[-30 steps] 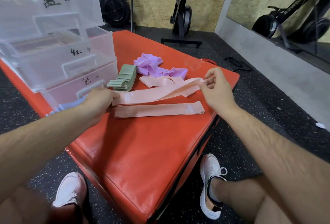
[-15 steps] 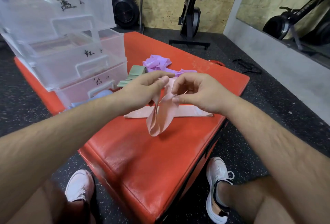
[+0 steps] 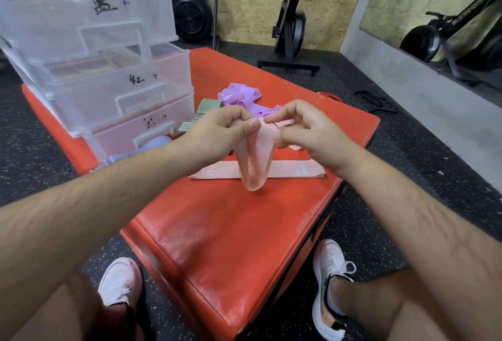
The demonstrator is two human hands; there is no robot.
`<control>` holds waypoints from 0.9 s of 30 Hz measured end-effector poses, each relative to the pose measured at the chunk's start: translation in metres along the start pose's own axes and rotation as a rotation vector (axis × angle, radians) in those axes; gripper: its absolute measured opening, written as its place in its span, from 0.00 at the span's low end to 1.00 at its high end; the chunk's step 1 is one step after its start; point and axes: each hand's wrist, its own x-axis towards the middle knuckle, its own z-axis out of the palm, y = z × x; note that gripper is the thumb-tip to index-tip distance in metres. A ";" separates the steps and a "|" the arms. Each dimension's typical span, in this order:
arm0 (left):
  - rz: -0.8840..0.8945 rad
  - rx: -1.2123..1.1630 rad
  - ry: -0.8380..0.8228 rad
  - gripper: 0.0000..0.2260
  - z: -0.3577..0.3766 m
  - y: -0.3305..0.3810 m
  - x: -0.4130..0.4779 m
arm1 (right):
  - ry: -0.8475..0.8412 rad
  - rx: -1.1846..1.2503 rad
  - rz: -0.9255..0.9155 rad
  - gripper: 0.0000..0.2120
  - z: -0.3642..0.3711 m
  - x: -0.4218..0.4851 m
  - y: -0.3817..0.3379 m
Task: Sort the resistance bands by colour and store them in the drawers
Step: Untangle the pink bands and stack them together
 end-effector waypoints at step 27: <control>-0.286 0.496 0.217 0.04 -0.032 -0.119 0.007 | 0.250 -0.701 0.439 0.09 -0.059 0.002 0.108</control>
